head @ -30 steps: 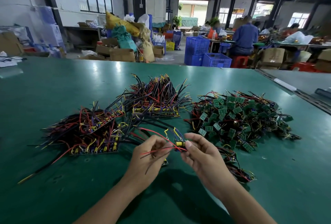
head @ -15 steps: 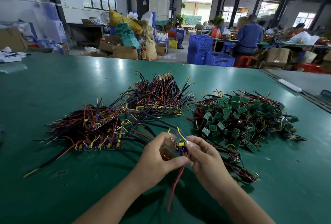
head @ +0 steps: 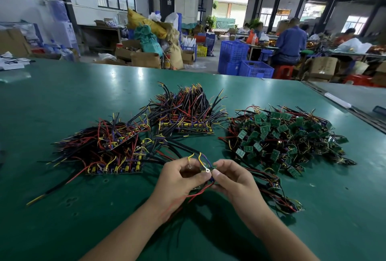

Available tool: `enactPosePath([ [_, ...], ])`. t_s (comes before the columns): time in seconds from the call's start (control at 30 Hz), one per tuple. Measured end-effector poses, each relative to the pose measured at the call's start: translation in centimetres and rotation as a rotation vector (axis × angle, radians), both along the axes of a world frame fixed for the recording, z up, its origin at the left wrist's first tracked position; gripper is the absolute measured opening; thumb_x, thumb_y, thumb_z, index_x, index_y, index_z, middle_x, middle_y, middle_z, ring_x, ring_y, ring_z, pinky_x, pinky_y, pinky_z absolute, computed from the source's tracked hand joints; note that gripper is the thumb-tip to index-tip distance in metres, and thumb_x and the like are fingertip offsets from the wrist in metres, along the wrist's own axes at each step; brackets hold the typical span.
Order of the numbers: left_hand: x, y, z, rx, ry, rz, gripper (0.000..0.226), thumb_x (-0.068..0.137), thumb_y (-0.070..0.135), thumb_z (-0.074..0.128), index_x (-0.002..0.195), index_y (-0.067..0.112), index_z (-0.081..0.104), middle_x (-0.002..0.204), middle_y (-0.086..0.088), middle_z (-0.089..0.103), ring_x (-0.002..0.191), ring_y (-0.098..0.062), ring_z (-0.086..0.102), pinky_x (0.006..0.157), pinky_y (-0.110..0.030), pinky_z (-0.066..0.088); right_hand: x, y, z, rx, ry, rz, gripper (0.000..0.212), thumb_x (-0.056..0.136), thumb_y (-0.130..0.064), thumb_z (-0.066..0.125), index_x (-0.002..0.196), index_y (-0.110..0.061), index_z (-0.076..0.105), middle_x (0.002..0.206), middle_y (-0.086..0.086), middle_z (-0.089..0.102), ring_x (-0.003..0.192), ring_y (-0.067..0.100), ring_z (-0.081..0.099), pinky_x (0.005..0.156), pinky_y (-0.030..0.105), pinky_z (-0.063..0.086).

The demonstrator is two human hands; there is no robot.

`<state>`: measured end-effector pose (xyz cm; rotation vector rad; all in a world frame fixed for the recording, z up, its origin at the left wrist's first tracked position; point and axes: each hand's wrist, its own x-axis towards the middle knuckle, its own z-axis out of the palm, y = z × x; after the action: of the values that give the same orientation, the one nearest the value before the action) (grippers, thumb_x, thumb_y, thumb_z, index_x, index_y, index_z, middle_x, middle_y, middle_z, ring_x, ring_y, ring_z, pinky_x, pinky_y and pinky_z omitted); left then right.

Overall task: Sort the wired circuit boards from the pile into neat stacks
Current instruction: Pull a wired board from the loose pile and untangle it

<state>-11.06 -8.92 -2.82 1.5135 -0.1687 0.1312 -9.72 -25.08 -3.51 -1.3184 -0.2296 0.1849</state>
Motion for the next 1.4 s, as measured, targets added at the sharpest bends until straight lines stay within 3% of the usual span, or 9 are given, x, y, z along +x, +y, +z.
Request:
enactPosePath([
  [0.1,-0.17,-0.03,0.18,-0.066,-0.002,-0.026,0.019,0.063,0.024,0.08,0.082,0.022,0.079,0.084,-0.004,0.076,0.08,-0.012,0.071,0.075,-0.022,0.053,-0.02,-0.11,0.27,-0.026,-0.017,-0.019,0.026,0.071,-0.024,0.075,0.094,-0.015,0.072,0.087,0.002,0.068,0.08,0.013,0.063,0.07,0.025,0.054],
  [0.17,-0.29,0.04,0.22,-0.071,0.009,-0.045,0.02,0.063,0.026,0.079,0.083,0.021,0.079,0.085,-0.004,0.076,0.08,-0.012,0.071,0.073,-0.02,0.052,-0.04,-0.25,0.41,-0.065,-0.071,-0.026,0.028,0.069,-0.027,0.076,0.091,-0.01,0.074,0.085,0.007,0.071,0.076,0.015,0.064,0.069,0.022,0.053],
  [0.3,-0.28,0.23,0.3,-0.014,0.054,-0.035,0.01,0.076,0.01,0.076,0.083,0.017,0.078,0.084,-0.007,0.076,0.079,-0.013,0.07,0.074,-0.023,0.054,-0.15,-0.29,0.42,-0.116,-0.094,-0.015,0.023,0.073,-0.027,0.073,0.089,-0.01,0.076,0.086,0.012,0.074,0.076,0.015,0.066,0.072,0.024,0.054],
  [0.43,-0.26,0.32,0.28,0.053,0.079,0.002,0.014,0.082,0.004,0.072,0.082,0.017,0.078,0.083,-0.008,0.075,0.078,-0.017,0.069,0.081,-0.032,0.055,-0.27,-0.11,0.34,-0.068,-0.062,0.026,0.019,0.075,-0.024,0.073,0.088,-0.011,0.077,0.086,0.012,0.073,0.079,0.019,0.065,0.076,0.029,0.055],
  [0.6,-0.28,0.42,0.39,0.045,0.109,-0.005,0.021,0.083,0.004,0.07,0.08,0.022,0.079,0.078,-0.003,0.075,0.073,-0.011,0.068,0.072,-0.021,0.053,-0.36,0.06,0.35,0.002,-0.036,0.063,0.019,0.073,-0.023,0.073,0.086,-0.009,0.077,0.085,0.011,0.072,0.079,0.02,0.065,0.078,0.03,0.056],
  [0.87,-0.4,0.44,0.56,-0.065,0.162,-0.05,0.016,0.084,-0.003,0.067,0.087,0.007,0.078,0.088,-0.013,0.075,0.079,-0.015,0.069,0.075,-0.02,0.053,-0.18,0.06,0.04,0.083,0.003,0.1,0.026,0.071,-0.021,0.076,0.089,-0.002,0.074,0.088,0.016,0.071,0.08,0.022,0.067,0.074,0.028,0.055],
  [1.17,-0.35,0.67,0.45,-0.075,0.221,-0.087,0.012,0.085,0.002,0.067,0.09,0.005,0.077,0.094,-0.016,0.074,0.089,-0.023,0.069,0.095,-0.038,0.051,-0.08,-0.17,-0.06,0.074,0.008,0.131,0.017,0.077,-0.017,0.071,0.09,-0.007,0.076,0.088,0.012,0.072,0.081,0.018,0.069,0.073,0.025,0.055],
  [1.33,-0.4,0.48,0.73,-0.158,0.238,-0.091,0.025,0.089,-0.008,0.057,0.086,0.005,0.078,0.098,-0.022,0.072,0.091,-0.029,0.063,0.098,-0.044,0.047,-0.27,0.28,0.22,0.197,0.006,0.124,0.017,0.079,-0.01,0.064,0.088,-0.007,0.078,0.086,0.01,0.073,0.077,0.016,0.07,0.071,0.024,0.056],
  [1.4,-0.39,0.54,0.81,-0.192,0.219,-0.083,0.02,0.087,-0.007,0.059,0.091,0.001,0.076,0.104,-0.029,0.068,0.092,-0.03,0.061,0.099,-0.046,0.046,-0.26,0.55,0.41,0.242,0.009,0.093,0.016,0.075,-0.012,0.067,0.085,-0.007,0.078,0.083,0.009,0.073,0.075,0.014,0.071,0.07,0.023,0.057],
])
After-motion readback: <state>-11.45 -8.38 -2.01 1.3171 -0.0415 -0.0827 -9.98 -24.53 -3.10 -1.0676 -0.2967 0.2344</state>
